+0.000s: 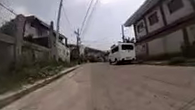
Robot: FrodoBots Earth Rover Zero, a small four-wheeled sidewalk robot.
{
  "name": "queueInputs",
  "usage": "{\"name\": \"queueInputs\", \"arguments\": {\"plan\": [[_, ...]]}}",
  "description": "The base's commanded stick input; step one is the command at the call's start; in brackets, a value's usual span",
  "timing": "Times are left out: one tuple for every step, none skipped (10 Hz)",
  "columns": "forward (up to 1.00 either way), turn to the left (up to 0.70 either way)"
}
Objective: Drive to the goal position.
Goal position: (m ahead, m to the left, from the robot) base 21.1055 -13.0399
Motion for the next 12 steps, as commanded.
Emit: {"name": "queueInputs", "arguments": {"plan": [[0.7, 0.0], [0.7, 0.0], [0.7, -0.01], [0.7, -0.04], [0.7, -0.04], [0.7, -0.03], [0.7, -0.03], [0.7, -0.02], [0.7, -0.01], [0.7, 0.0], [0.7, 0.0], [0.7, -0.13]]}}
